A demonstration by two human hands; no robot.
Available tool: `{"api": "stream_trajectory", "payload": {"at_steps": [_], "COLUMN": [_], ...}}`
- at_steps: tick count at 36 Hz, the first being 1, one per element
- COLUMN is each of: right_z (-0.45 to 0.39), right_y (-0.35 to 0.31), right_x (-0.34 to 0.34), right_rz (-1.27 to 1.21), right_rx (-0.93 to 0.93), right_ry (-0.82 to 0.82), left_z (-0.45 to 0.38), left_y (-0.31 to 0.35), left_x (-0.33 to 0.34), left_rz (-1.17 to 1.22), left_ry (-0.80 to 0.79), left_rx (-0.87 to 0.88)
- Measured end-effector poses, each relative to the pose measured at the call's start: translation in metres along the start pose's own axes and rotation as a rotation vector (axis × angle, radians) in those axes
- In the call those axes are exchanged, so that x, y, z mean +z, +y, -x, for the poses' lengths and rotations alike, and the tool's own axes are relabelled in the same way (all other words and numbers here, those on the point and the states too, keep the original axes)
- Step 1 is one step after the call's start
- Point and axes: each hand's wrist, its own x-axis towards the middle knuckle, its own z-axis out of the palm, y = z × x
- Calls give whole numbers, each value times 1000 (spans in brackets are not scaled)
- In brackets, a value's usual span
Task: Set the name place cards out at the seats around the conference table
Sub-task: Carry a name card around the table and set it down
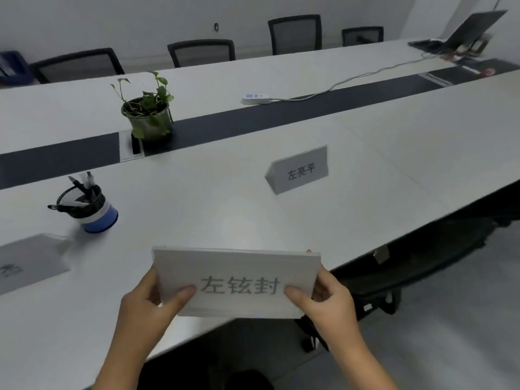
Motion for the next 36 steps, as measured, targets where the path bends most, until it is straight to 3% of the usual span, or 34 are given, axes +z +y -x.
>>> {"api": "stream_trajectory", "payload": {"at_steps": [4,9,21,28,36], "right_z": [48,111,193,179,86], "right_y": [24,63,116,144,124], "right_x": [-53,-138,-321,-413,-545], "right_rz": [-13,-13,-28,-37,-46], "right_rx": [9,62,174,230,170], "right_ry": [-20,69,586,765,880], "left_z": [67,142,213,211,171], "left_y": [-7,-19,-7,14,77], "left_x": [29,86,277,403,569], "left_rz": [-33,-79,-176,-198,-154], "left_ry": [-30,-105,-631,-809,-893], "left_rx": [4,-15,154,205,274]}}
